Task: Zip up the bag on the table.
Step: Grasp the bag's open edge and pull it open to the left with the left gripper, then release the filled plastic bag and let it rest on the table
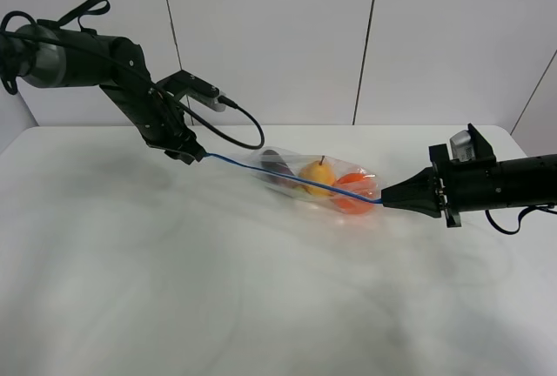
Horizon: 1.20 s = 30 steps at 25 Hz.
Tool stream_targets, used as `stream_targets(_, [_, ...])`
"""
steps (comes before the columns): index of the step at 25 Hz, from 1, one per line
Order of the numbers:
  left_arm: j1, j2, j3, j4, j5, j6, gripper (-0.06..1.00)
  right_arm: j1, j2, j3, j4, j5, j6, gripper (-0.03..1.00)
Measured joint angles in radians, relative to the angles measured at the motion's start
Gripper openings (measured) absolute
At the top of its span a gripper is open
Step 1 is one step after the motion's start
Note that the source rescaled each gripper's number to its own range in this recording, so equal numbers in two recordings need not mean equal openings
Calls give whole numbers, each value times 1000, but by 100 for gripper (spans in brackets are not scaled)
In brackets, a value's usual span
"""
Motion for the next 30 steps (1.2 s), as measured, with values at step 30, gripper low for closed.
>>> stream_targets(30, [204, 0, 0, -7, 241, -322, 61, 0, 0, 0, -12, -1, 0, 0])
